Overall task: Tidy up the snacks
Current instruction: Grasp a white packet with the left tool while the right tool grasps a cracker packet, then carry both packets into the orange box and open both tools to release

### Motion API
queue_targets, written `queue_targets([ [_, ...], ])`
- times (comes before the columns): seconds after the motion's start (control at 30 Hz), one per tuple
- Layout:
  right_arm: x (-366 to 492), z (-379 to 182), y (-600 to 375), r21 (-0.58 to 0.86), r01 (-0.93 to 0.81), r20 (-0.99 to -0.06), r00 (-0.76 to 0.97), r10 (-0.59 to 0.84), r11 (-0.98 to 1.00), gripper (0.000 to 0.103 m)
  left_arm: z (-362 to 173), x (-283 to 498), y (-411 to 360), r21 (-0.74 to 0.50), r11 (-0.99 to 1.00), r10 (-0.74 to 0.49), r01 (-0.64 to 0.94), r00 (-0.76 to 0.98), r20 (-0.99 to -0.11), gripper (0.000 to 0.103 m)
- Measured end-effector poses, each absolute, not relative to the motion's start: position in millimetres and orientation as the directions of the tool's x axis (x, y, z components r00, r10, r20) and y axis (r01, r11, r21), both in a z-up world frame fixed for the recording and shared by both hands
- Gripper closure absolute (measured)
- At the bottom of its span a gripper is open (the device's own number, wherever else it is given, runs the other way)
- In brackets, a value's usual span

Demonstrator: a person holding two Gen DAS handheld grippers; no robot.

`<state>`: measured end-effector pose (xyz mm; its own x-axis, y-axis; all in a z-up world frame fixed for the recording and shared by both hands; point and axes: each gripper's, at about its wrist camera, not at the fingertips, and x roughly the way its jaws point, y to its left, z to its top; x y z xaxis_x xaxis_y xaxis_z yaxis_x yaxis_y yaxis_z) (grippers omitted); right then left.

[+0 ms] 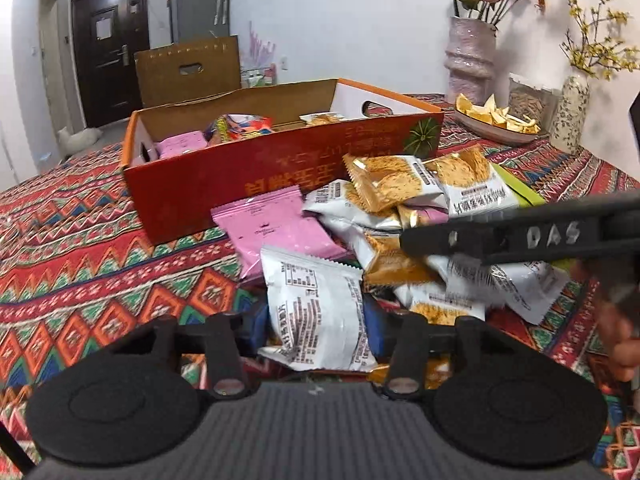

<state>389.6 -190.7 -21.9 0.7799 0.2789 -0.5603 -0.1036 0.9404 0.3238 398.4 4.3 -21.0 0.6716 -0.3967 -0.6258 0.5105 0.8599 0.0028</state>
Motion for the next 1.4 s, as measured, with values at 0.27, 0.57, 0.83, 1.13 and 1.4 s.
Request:
queue_targets([
  [0.27,383.0,-24.2,-185.7,0.325,-0.130,-0.609,0.729,0.313,0.937,0.046,17.2,354.1,53.4,-0.103,0.972,-0.232,0.213,0.770,-0.594,0.056],
  [0.57,356.9,-27.5,-172.1,0.157,-0.220,-0.618,0.739,0.270,0.963,0.045,17.1,292.3,63.6,-0.221,0.967,-0.239,0.128,0.759,-0.606,0.056],
  [0.83,345.4,-20.7,-169.0,0.053,-0.230,-0.601,0.769,0.215,0.972,0.062,16.5,273.8,45.5,-0.215,0.970,-0.226,0.114,0.752,-0.620,0.056],
  [1.13,257.1,26.2,-198.7,0.079,-0.299,-0.498,0.815,0.297,0.951,0.062,35.2,216.9,37.2,-0.206,0.971,-0.223,0.122,0.773,-0.594,0.056],
  [1.4,186.0,24.0,-230.2,0.085,-0.257,-0.530,0.807,0.262,0.963,0.062,45.1,180.1,32.2,-0.202,0.972,-0.218,0.122,0.791,-0.571,0.056],
])
